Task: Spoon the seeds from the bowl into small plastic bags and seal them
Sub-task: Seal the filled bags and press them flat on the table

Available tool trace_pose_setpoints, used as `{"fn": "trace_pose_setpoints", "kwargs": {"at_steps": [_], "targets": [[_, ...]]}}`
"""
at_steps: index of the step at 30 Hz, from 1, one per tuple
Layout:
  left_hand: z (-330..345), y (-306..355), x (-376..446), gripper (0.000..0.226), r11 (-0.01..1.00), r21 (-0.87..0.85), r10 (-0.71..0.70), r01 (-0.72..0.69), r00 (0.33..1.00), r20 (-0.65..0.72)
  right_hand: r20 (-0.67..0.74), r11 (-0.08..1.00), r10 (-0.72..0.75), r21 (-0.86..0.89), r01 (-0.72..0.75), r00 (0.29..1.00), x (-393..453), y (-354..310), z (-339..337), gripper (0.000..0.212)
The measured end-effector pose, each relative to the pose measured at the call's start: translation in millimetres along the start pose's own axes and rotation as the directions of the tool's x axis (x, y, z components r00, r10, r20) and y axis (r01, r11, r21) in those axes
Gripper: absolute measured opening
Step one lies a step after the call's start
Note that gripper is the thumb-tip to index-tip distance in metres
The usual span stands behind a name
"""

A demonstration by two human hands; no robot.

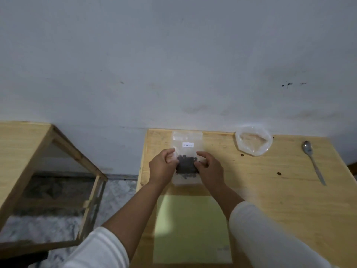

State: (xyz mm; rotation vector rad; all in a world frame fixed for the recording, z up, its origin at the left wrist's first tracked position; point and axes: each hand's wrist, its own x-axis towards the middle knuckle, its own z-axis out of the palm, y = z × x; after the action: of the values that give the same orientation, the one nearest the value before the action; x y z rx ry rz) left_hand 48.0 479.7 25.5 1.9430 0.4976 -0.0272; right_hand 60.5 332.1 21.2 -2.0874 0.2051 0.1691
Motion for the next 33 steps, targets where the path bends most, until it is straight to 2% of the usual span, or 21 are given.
{"fn": "trace_pose_setpoints", "kwargs": {"at_steps": [5,9,11,13,15,19,22,26,29,33], "targets": [[15,-17,15,0.038,0.985,0.162,-0.064,0.06,0.998,0.019,0.002,0.968,-0.089,-0.234,0.087,0.996,23,20,13,0.032],[21,-25,16,0.038,0.938,0.336,0.072,-0.084,0.996,0.048,0.066,0.83,-0.291,-0.48,0.286,0.955,26,24,18,0.024],[26,-31,16,0.037,0.911,0.379,0.137,-0.162,0.986,0.093,0.098,0.768,-0.384,-0.518,0.376,0.918,25,29,23,0.027],[30,-37,16,0.032,0.861,0.451,0.197,-0.235,0.972,0.13,0.217,0.662,-0.461,-0.561,0.497,0.86,26,34,25,0.034],[33,-39,16,0.027,0.806,0.516,0.26,-0.291,0.956,0.132,0.293,0.597,-0.456,-0.6,0.533,0.84,21,29,21,0.034],[35,-37,13,0.026,0.727,0.579,0.32,-0.368,0.928,0.189,0.35,0.561,-0.464,-0.595,0.576,0.814,8,12,9,0.033],[37,-34,11,0.033,0.72,0.58,0.29,-0.381,0.925,0.247,0.339,0.594,-0.425,-0.595,0.541,0.839,5,19,1,0.034],[42,-15,-7,0.044,0.674,0.563,0.346,-0.478,0.878,0.331,0.273,0.628,-0.264,-0.68,0.379,0.925,-5,40,-25,0.037],[56,-4,-31,0.044,0.677,0.502,0.416,-0.538,0.843,0.341,0.072,0.703,-0.2,-0.684,0.194,0.977,-25,56,-58,0.039],[84,-4,-75,0.042,0.733,0.463,0.277,-0.498,0.84,0.466,-0.134,0.757,-0.031,-0.65,-0.064,0.991,-64,85,-99,0.036]]}}
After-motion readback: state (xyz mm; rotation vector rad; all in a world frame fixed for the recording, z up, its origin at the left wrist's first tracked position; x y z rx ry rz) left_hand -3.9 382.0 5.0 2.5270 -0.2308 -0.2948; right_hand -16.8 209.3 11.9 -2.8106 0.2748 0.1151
